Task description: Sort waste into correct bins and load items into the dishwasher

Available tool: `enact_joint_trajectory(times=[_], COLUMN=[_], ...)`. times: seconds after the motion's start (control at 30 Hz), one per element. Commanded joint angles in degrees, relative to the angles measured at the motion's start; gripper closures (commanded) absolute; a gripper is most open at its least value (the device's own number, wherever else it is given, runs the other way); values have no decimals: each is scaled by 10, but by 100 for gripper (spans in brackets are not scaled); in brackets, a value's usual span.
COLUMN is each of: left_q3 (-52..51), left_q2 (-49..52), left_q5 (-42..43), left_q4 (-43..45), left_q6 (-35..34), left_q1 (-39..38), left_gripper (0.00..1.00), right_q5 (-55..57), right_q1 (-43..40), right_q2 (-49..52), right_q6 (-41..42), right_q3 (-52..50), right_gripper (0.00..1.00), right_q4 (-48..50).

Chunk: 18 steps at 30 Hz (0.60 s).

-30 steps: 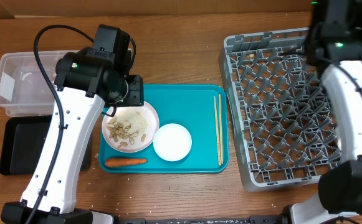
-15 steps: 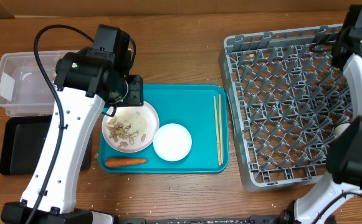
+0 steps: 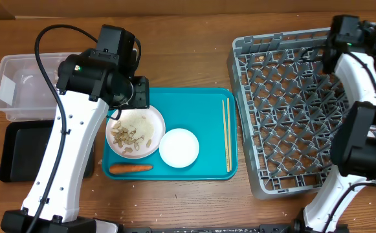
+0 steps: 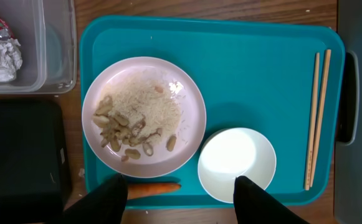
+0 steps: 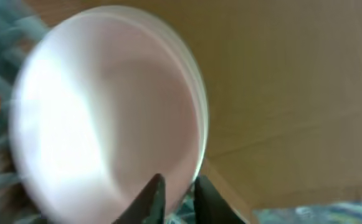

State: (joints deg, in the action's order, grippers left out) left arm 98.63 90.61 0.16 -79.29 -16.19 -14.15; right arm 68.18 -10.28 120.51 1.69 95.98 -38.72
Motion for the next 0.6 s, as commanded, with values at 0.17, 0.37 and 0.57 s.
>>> enact_joint_trajectory(times=[0.17,0.37,0.57], left_q3=[5,5,5], left_q2=[-3,-3,-3], left_q5=[-6,-6,-6], left_q4=[0,1,1], left_q6=[-5,-5,-5], left_q1=[-1,-1,-1], left_gripper=[43,43,42], right_q5=[-81,-83,-93], right_q1=[38,50,51], right_q2=[1,1,-9], right_q6=[41,106,153], right_q3=[-1,-1,1], right_gripper=[76,76,75], right_q4=[-51,-92,-123])
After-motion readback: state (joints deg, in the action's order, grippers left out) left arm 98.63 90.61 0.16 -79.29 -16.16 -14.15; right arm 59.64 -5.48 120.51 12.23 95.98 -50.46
